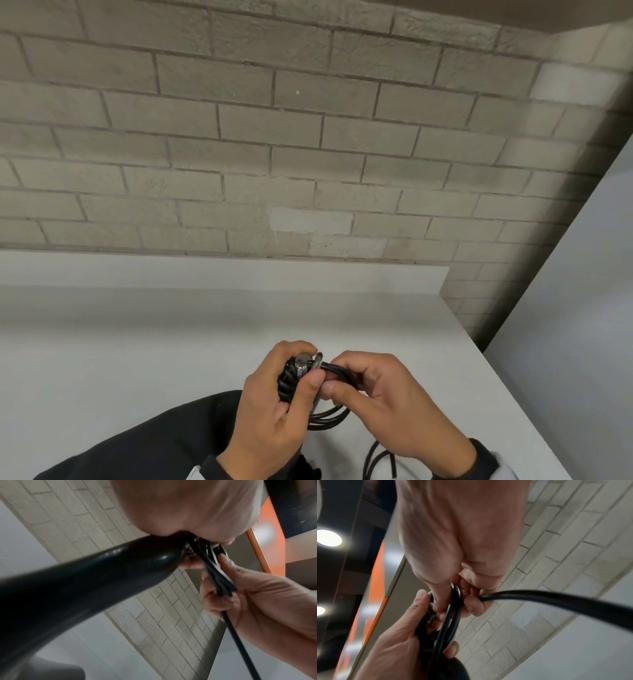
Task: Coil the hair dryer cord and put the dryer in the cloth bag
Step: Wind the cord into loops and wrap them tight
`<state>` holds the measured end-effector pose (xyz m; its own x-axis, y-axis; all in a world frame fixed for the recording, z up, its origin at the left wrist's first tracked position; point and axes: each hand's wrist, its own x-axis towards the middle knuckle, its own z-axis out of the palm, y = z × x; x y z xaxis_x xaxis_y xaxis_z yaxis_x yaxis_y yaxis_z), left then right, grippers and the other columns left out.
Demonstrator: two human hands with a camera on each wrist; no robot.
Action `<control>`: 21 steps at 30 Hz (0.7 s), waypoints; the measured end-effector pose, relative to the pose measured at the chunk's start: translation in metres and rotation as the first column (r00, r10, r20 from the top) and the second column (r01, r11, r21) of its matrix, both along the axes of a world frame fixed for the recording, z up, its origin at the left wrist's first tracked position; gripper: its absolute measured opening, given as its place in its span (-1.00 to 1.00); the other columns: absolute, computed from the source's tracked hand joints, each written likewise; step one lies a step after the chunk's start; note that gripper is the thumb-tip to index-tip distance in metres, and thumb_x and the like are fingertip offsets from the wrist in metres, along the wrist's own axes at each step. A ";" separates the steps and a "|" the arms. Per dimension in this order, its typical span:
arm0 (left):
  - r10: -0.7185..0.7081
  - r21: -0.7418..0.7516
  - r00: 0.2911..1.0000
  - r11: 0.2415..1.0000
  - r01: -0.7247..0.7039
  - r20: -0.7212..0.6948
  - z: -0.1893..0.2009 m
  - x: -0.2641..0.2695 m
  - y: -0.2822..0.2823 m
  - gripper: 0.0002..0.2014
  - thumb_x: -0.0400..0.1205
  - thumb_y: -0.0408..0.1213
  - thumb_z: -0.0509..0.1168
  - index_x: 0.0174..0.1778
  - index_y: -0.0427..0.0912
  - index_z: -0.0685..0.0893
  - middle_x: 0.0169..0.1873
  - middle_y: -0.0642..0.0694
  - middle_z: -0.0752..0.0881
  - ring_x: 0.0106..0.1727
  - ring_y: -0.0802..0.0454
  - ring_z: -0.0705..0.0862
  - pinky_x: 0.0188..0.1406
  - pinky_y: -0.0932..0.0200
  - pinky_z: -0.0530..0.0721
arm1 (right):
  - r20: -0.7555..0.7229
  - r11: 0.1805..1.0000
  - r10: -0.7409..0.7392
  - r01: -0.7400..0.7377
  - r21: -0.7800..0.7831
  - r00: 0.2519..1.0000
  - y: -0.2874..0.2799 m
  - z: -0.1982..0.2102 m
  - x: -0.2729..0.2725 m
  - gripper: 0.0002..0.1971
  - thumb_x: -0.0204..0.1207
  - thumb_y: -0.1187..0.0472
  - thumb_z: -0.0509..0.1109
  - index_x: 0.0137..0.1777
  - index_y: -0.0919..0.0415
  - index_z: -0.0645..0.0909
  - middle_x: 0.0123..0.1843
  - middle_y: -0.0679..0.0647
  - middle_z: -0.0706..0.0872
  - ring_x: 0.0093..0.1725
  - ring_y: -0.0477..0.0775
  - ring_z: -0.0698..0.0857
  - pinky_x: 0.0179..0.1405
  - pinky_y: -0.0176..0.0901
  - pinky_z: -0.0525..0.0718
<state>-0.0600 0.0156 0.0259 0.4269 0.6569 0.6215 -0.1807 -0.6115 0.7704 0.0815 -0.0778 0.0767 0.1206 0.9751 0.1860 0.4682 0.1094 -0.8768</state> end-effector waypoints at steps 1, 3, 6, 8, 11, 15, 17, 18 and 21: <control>-0.015 0.015 0.999 1.000 0.015 -0.044 0.001 -0.001 0.001 -0.73 0.61 0.32 0.22 0.08 0.29 0.60 -0.40 0.24 0.69 -0.43 0.15 0.71 -0.39 0.26 0.68 | 0.058 1.000 -0.014 0.014 0.006 0.998 0.000 0.001 0.003 -0.91 0.59 0.18 0.43 -0.14 0.08 0.73 -0.21 0.04 0.76 -0.19 0.04 0.71 -0.11 -0.06 0.67; 0.000 0.065 0.989 0.998 0.009 -0.148 0.005 -0.005 0.003 -0.70 0.61 0.33 0.19 0.11 0.30 0.61 -0.26 0.21 0.74 -0.25 0.11 0.76 -0.26 0.25 0.70 | 0.168 0.998 -0.055 0.047 0.050 0.984 0.001 -0.001 0.008 -0.91 0.61 0.15 0.43 -0.13 0.02 0.72 -0.23 -0.08 0.74 -0.22 -0.07 0.68 -0.20 -0.22 0.63; 0.073 0.128 0.964 0.991 -0.041 -0.257 0.013 -0.009 0.006 -0.65 0.58 0.36 0.15 0.20 0.38 0.60 0.08 0.31 0.67 0.16 0.17 0.67 0.06 0.44 0.57 | 0.274 0.982 -0.143 0.102 0.161 0.951 0.002 -0.005 0.009 -0.92 0.61 0.17 0.41 -0.06 0.02 0.73 -0.22 -0.14 0.71 -0.18 -0.09 0.67 -0.20 -0.42 0.54; 0.011 0.073 0.958 0.997 0.010 -0.286 0.018 -0.009 0.003 -0.62 0.60 0.31 0.13 0.33 0.44 0.52 0.07 0.27 0.63 0.11 0.20 0.68 0.03 0.46 0.55 | 0.285 0.970 -0.175 0.115 0.215 0.942 0.003 -0.008 0.006 -0.91 0.62 0.20 0.39 -0.03 0.02 0.73 -0.21 -0.15 0.71 -0.16 -0.10 0.67 -0.19 -0.42 0.55; -0.032 0.030 0.968 0.999 0.040 -0.250 0.018 -0.007 -0.004 -0.67 0.66 0.19 0.09 0.32 0.35 0.53 -0.12 0.19 0.66 -0.22 0.20 0.71 -0.23 0.51 0.53 | 0.225 0.968 -0.174 0.125 0.219 0.959 0.004 -0.010 -0.002 -0.87 0.63 0.21 0.38 -0.01 -0.02 0.74 -0.20 -0.23 0.72 -0.14 -0.11 0.69 -0.18 -0.47 0.52; 0.025 0.004 0.984 1.000 -0.024 -0.174 0.013 -0.002 -0.007 -0.74 0.68 0.14 0.06 0.14 0.23 0.57 -0.26 0.24 0.67 -0.35 0.27 0.63 -0.32 0.52 0.47 | 0.044 0.961 -0.191 0.178 0.211 0.981 0.004 -0.016 -0.013 -0.84 0.61 0.21 0.41 0.06 -0.07 0.74 -0.10 -0.17 0.80 -0.03 -0.03 0.74 -0.05 -0.33 0.64; 0.055 -0.012 0.988 0.998 -0.057 -0.144 0.011 0.001 -0.008 -0.74 0.68 0.15 0.05 0.12 0.22 0.57 -0.27 0.23 0.68 -0.39 0.29 0.61 -0.36 0.50 0.47 | -0.054 0.945 -0.221 0.227 0.237 0.974 0.002 -0.019 -0.017 -0.78 0.56 0.21 0.46 0.10 -0.15 0.69 -0.08 -0.15 0.81 0.03 -0.05 0.76 0.02 -0.35 0.64; 0.070 -0.023 0.989 0.997 -0.073 -0.131 0.011 0.002 -0.009 -0.76 0.69 0.14 0.05 0.11 0.22 0.57 -0.29 0.23 0.68 -0.41 0.28 0.60 -0.38 0.50 0.47 | -0.089 0.935 -0.241 0.255 0.247 0.967 0.001 -0.021 -0.019 -0.73 0.54 0.21 0.49 0.11 -0.20 0.64 -0.09 -0.15 0.80 0.04 -0.06 0.76 0.02 -0.40 0.62; 0.107 -0.049 0.988 0.992 -0.113 -0.112 0.010 0.006 -0.011 -0.84 0.70 0.10 0.07 0.09 0.28 0.53 -0.33 0.20 0.67 -0.45 0.20 0.62 -0.45 0.52 0.47 | -0.069 0.868 -0.370 0.371 0.331 0.926 0.002 -0.035 -0.025 -0.57 0.43 0.21 0.59 0.09 -0.29 0.51 -0.02 -0.18 0.75 0.06 -0.08 0.72 -0.01 -0.52 0.56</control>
<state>-0.0538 0.0044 0.0356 0.4133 0.7356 0.5368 -0.0283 -0.5788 0.8150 0.0565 -0.0760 0.0421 0.4622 0.7395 0.4894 0.5292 0.2129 -0.8214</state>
